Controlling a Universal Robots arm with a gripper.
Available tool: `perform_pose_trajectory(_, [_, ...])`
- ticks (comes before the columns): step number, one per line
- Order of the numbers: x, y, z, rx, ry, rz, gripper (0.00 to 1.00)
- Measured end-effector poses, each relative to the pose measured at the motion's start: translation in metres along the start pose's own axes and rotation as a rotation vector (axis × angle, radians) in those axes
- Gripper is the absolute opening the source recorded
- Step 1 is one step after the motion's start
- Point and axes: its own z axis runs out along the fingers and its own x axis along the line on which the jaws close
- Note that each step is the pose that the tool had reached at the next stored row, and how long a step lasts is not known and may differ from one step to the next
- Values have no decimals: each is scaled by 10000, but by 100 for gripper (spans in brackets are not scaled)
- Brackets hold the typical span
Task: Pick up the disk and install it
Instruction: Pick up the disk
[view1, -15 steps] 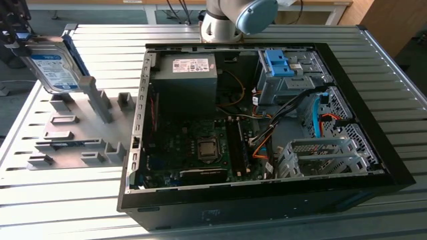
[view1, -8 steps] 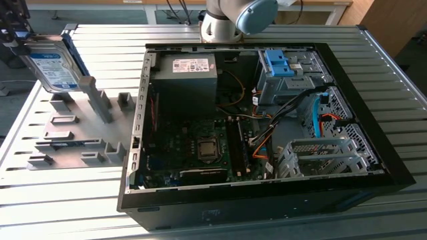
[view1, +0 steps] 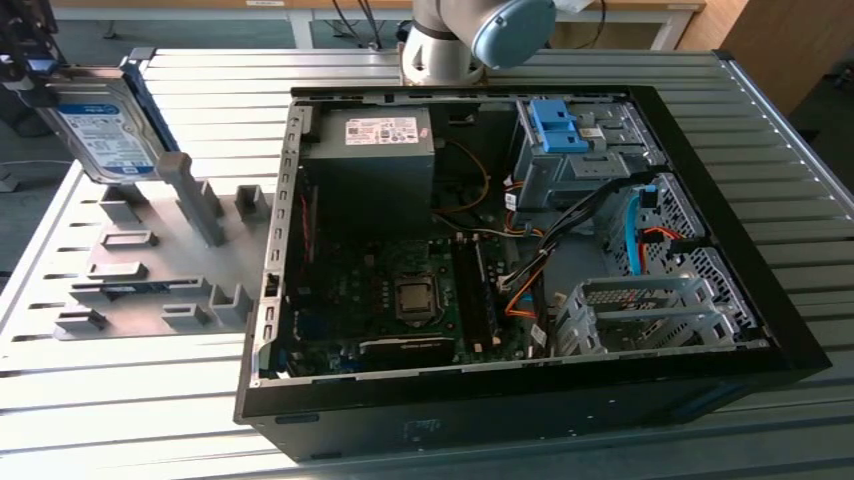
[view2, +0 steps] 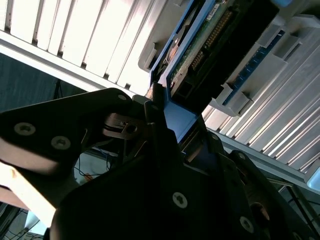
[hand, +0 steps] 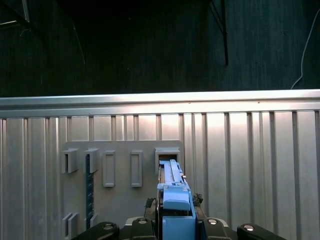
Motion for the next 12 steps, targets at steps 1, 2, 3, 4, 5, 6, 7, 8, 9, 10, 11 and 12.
perform_pose_trajectory(1, [0, 0, -5, 0, 0, 0, 36])
perform_pose_trajectory(2, [0, 0, -10, 1, 0, 0, 36])
perform_pose_trajectory(3, [0, 0, -15, 0, 0, 0, 36])
perform_pose_trajectory(4, [0, 0, -20, 0, 0, 0, 36])
perform_pose_trajectory(5, [0, 0, -26, 0, 0, 0, 36])
perform_pose_trajectory(6, [0, 0, -31, 0, 0, 0, 36])
perform_pose_trajectory(7, [0, 0, -37, 1, 0, 0, 36])
perform_pose_trajectory(8, [0, 0, -42, 2, -1, 0, 36])
perform_pose_trajectory(9, [0, 0, -48, 0, 0, 0, 36])
perform_pose_trajectory(10, [0, 0, -54, 0, 0, 0, 36])
perform_pose_trajectory(11, [0, 0, -60, 0, 0, 0, 36])
perform_pose_trajectory(12, [0, 0, -65, 0, 0, 0, 36])
